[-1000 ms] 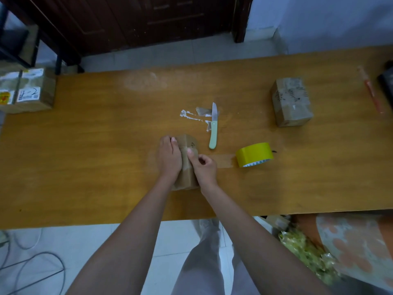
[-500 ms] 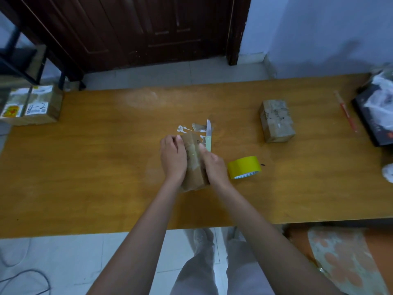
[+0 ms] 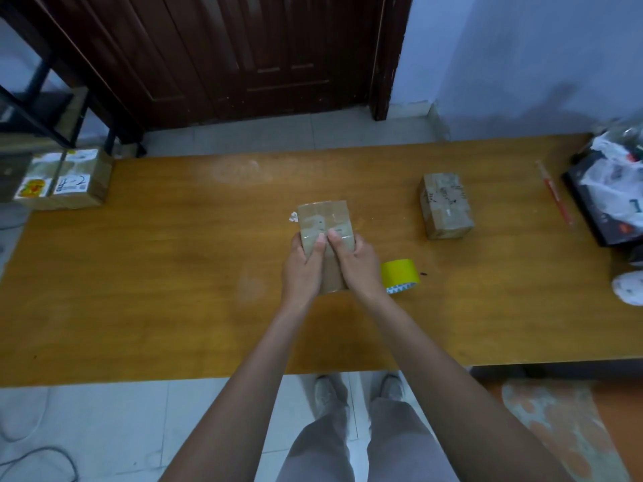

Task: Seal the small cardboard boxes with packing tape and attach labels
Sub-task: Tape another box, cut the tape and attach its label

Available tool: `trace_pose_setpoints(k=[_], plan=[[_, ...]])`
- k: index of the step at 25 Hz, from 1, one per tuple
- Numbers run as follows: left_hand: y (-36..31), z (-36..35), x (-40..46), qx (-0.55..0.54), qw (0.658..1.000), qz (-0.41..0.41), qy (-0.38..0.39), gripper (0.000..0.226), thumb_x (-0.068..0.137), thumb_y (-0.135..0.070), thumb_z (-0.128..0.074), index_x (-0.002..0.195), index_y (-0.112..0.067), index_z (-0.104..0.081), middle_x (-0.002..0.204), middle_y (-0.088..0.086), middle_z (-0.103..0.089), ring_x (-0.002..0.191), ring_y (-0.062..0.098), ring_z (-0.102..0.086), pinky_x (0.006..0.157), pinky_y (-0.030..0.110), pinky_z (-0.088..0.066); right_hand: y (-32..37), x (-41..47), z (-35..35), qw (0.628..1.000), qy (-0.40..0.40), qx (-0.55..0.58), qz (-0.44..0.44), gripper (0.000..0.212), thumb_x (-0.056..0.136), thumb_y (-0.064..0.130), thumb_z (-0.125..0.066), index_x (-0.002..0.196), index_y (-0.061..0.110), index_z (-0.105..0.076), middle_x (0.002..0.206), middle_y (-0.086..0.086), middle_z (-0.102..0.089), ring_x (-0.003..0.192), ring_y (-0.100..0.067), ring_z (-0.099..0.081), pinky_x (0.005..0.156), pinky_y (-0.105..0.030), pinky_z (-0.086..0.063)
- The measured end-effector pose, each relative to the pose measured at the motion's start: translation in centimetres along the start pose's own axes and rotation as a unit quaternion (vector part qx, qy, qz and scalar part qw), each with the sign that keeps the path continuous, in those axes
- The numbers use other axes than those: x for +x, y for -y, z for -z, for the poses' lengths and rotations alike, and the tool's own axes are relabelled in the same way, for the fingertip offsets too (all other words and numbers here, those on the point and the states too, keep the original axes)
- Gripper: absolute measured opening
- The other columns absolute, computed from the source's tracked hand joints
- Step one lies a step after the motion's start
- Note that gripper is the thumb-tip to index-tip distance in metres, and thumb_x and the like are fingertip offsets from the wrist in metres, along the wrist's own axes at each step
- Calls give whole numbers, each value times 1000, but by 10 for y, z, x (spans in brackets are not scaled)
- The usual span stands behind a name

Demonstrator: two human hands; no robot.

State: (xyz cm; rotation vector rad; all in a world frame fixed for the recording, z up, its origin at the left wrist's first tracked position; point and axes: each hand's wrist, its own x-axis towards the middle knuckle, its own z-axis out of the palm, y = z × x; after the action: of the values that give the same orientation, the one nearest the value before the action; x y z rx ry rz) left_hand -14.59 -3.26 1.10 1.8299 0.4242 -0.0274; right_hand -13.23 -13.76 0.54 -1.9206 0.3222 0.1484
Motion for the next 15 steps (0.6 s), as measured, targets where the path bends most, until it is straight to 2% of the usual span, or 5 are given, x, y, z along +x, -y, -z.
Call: trace_pose_setpoints(k=[5,8,10,13,15], plan=[[-4,-3,-9,58,997,-46,-2,38,104,-38,-36,121,-13,-59,107,5,-70,95,24,-67,81,38,-54,-1,-13,7,997,-53,-52,25,53,99,51,-36,93,11,-69,87,-7,-71,81,-24,-65,70,-37,-52],[-6,2,-10,45,999,-14,21,48,105,-42,-24,122,-15,-59,115,5,-67,105,22,-63,90,40,-51,3,-14,15,998,-51,-19,-40,63,102,48,-26,87,6,-70,86,-12,-70,84,-30,-65,74,-42,-52],[-6,6,-8,12,998,23,55,49,104,-46,-24,124,-14,-55,118,4,-63,108,20,-60,91,37,-50,9,-12,20,997,-26,-1,-66,63,98,57,-31,84,10,-70,85,-8,-70,83,-27,-65,73,-39,-52],[-16,6,-4,-108,984,124,62,40,98,-44,-45,119,-10,-46,113,6,-61,100,21,-62,83,37,-51,16,-17,19,999,28,-27,-31,50,81,66,-58,96,19,-66,91,2,-71,85,-17,-67,72,-36,-55],[-17,6,-5,-69,991,114,30,43,96,-49,-48,117,-12,-45,110,4,-62,97,20,-62,84,39,-52,21,-18,17,998,43,-46,-3,45,82,62,-61,102,21,-64,91,5,-70,84,-14,-67,71,-34,-55]])
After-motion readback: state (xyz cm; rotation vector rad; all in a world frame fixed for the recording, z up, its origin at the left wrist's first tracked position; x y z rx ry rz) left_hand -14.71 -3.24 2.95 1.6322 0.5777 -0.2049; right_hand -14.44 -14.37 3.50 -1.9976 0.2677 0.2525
